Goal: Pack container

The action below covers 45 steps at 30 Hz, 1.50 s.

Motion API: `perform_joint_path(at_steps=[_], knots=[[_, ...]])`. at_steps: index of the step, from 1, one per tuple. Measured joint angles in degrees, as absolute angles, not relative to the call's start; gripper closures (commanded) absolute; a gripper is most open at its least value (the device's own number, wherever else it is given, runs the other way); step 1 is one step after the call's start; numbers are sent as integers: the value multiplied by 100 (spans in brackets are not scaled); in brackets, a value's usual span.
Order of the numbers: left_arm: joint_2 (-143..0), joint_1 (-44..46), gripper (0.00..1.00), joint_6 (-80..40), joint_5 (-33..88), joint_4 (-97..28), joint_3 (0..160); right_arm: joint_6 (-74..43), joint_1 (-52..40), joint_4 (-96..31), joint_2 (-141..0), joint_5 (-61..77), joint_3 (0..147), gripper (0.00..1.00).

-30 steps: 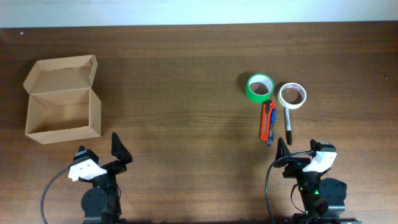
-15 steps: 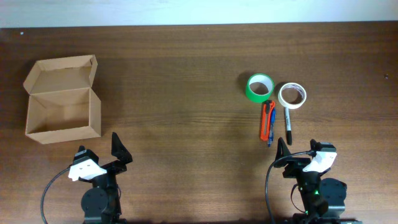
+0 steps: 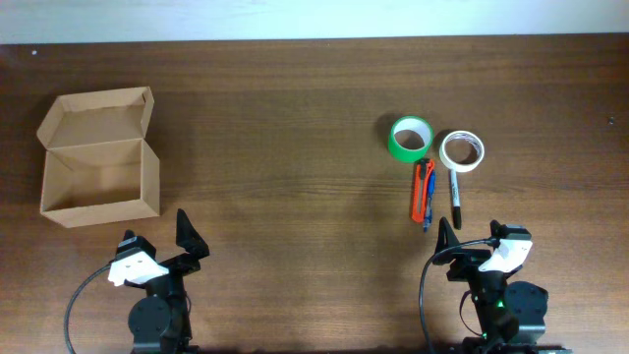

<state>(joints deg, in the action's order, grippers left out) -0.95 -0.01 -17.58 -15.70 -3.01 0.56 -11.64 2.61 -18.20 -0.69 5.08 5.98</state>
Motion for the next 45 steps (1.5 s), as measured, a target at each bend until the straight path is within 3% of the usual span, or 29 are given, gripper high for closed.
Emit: perform_joint_path(at_steps=[25, 31, 39, 45], knots=[[-95, -1, 0, -1758, -1568, -307, 60, -1160, 261, -1852, -69, 722, 602, 1], [-272, -1, 0, -1568, -1573, -493, 537, -1129, 261, -2648, -255, 913, 1046, 1], [-2471, -60, 0, -1232, -1573, -978, 2845, -574, 261, -3435, -2436, 762, 3367, 1], [-4244, -62, 0, -1160, -1570, -1643, 4797, -405, 403, -5437, -5310, 716, 6318, 1]])
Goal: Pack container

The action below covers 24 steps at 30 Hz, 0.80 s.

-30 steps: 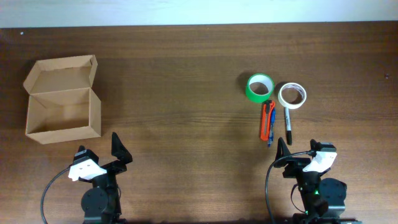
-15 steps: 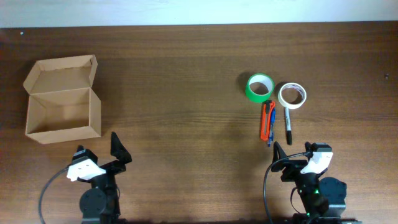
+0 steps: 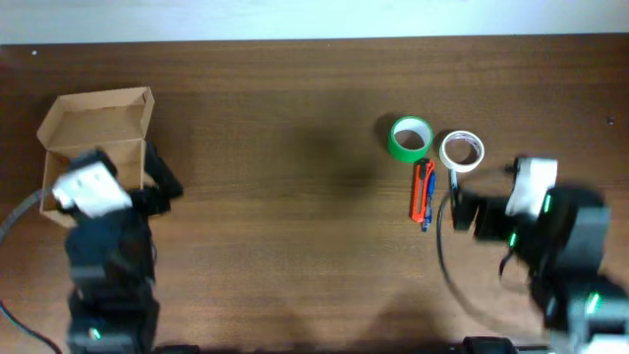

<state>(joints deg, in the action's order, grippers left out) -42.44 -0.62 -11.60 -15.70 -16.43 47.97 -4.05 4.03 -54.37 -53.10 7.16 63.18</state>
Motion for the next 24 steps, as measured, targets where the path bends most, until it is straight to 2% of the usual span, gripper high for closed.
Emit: perform_joint_path(at_steps=[5, 10, 15, 24], knots=[[-5531, -62, 0, -1131, -1570, -3835, 6792, -384, 633, -6945, -7343, 683, 8973, 1], [-6523, -62, 0, -1127, -1496, -5808, 8123, -381, 683, -7533, -8615, 670, 10770, 1], [-7126, -73, 0, -1131, -1245, -6368, 8274, -381, 683, -7599, -9054, 670, 11006, 1], [-8302, -342, 0, -1131, -958, -6460, 8287, -495, 683, -7824, -9677, 670, 11015, 1]])
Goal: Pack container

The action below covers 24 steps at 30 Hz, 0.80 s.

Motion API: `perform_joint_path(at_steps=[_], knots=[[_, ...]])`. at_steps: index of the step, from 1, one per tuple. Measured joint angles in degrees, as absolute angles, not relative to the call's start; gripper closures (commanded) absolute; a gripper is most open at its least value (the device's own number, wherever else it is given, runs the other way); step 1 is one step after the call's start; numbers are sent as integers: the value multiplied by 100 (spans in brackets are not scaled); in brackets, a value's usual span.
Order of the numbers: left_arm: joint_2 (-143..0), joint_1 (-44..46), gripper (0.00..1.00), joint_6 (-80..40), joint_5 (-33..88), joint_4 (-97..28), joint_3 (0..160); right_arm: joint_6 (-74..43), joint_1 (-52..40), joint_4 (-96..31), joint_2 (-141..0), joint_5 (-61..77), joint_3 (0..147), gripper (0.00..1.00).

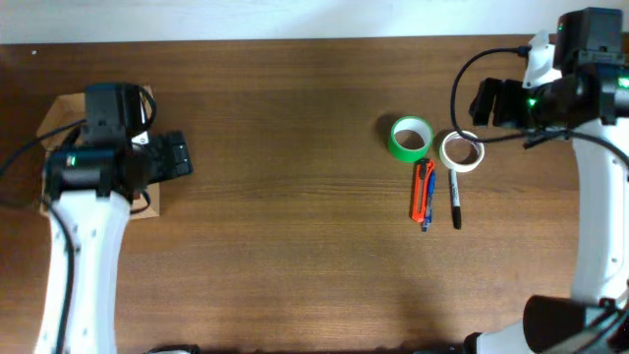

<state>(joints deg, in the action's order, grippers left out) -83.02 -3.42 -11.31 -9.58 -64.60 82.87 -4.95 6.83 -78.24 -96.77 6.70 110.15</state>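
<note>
An open cardboard box (57,116) stands at the far left, mostly hidden under my left arm. My left gripper (177,156) hangs just past the box's right side; its jaws read only as a dark block. At the right lie a green tape roll (412,138), a white tape roll (461,151), an orange utility knife (423,190) and a black marker (455,199). My right gripper (488,101) hovers just up and right of the white roll, and its opening cannot be made out.
The brown wooden table (295,246) ends at a pale wall along the top edge. Black cables loop from both arms, one arcing over the white roll near the right gripper.
Both arms have moved farther up the table. The left arm now covers the box, with its gripper at the box's right side. The right gripper went from beside the marker to above the white roll.
Both arms first sat folded at the table's near edge, far from the box and the tools. Later they were lifted, blurred, beside the box and the marker. Now they reach over the box and the tape rolls. No object has shifted.
</note>
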Motion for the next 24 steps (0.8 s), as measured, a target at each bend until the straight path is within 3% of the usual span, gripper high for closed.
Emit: perform_joint_path(at_steps=[5, 8, 16, 23, 24], knots=[[-9124, -593, 1, -1020, -1057, -6353, 8285, -585, 683, -7887, -9909, 670, 11015, 1], [-9365, -742, 7, -904, -1087, -6270, 8285, -593, 683, -7887, -9985, 670, 11015, 1], [-9955, -1549, 10, -183, -480, -6239, 8350, -604, 683, -7885, -10090, 670, 11015, 1], [-11050, -1859, 11, 139, -67, -6595, 9150, -607, 683, -7861, -10101, 670, 11015, 1], [-11253, -1837, 16, 198, -16, -6761, 9400, -604, 683, -7863, -10101, 670, 11015, 1]])
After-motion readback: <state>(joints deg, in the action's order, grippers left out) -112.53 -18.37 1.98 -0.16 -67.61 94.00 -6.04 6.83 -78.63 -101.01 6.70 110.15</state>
